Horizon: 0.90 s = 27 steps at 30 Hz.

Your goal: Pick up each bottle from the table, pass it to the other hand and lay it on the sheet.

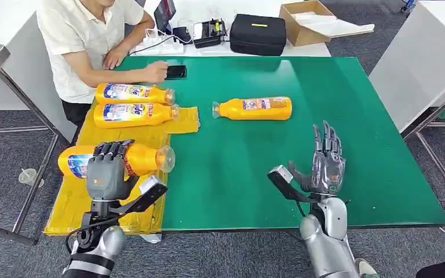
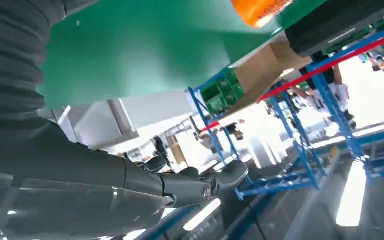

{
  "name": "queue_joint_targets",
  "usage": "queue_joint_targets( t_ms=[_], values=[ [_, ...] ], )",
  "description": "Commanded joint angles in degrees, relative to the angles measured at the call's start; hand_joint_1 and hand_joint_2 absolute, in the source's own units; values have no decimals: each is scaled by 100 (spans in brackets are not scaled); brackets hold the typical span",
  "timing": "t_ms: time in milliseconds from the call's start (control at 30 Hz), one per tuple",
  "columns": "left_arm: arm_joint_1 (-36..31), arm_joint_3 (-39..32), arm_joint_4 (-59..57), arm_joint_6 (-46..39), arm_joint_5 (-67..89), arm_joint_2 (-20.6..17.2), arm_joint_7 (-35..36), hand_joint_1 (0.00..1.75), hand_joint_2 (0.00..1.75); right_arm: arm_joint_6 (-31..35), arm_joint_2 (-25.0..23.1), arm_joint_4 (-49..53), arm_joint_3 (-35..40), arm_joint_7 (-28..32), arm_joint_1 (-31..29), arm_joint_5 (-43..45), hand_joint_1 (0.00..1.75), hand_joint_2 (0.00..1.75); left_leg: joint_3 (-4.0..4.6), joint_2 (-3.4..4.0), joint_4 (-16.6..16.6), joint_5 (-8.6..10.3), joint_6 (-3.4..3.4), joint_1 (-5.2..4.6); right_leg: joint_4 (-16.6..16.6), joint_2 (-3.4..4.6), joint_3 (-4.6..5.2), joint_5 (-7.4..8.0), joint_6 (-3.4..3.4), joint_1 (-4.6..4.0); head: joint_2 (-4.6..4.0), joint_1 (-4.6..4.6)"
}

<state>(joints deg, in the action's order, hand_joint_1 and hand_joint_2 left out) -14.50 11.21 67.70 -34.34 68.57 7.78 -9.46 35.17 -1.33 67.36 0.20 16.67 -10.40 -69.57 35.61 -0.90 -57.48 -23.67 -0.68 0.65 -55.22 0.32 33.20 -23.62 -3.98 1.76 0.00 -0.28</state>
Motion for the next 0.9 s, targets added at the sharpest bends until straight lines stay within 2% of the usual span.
queue_joint_targets(
  t_ms=[33, 133, 200, 233, 567, 600, 667, 900],
  values=[
    [-1174, 67, -2241, 594, 475, -484, 373, 175, 175, -132, 179, -1044, 473, -35, -661, 161, 0, 175, -32, 20, 1, -8, 2, 5, 3, 8, -28, -4, 29, -10, 0, -4],
    [-1650, 20, -3107, 932, 310, -468, 171, 175, 175, -805, 118, -1261, 786, 233, -969, 692, 0, 175, -15, 10, 0, -1, 2, 2, 1, 2, -13, 0, 18, -5, 0, 0],
    [-1842, 119, -3531, 1019, 494, -523, 268, 175, 175, -1757, 2, -1203, 933, 557, -1039, 1569, 0, 175, -14, 18, -3, -3, 2, 3, -2, 8, -12, 2, 20, -7, 0, 0],
    [-1862, 75, -3589, 1107, 444, -515, 282, 175, 175, -2011, 0, -1225, 1016, 531, -1058, 1649, 0, 175, -9, 17, 0, 0, 2, 2, -2, 7, -7, 3, 16, -5, 0, -2],
    [-1836, 70, -3575, 1098, 437, -509, 273, 175, 175, -2068, 69, -1125, 1161, 445, -995, 1739, 0, 175, -5, 3, -2, 0, 2, 3, -3, -4, -8, -2, 12, -5, 0, -2],
    [-1853, 88, -3620, 1348, 412, -528, 289, 175, 175, -3100, 145, -1218, 1302, 539, -1044, 2311, 0, 175, -29, 16, -14, -16, 2, 7, -9, 0, -33, -14, 30, -13, 0, -2],
    [-1876, 47, -3791, 1532, 273, -508, 229, 175, 175, -3800, 284, -1340, 1563, 681, -1035, 2790, 0, 175, -1, 2, -3, 1, 3, 2, -3, -5, -6, -1, 13, -4, 0, -2],
    [-1770, -143, -3966, 2194, -354, -361, -133, 175, 175, -3992, 1001, -536, 2361, 621, -723, 3069, 0, 175, -19, -14, 2, -1, 3, 0, 2, -20, -25, -6, 19, -4, 0, -4]
  ],
)
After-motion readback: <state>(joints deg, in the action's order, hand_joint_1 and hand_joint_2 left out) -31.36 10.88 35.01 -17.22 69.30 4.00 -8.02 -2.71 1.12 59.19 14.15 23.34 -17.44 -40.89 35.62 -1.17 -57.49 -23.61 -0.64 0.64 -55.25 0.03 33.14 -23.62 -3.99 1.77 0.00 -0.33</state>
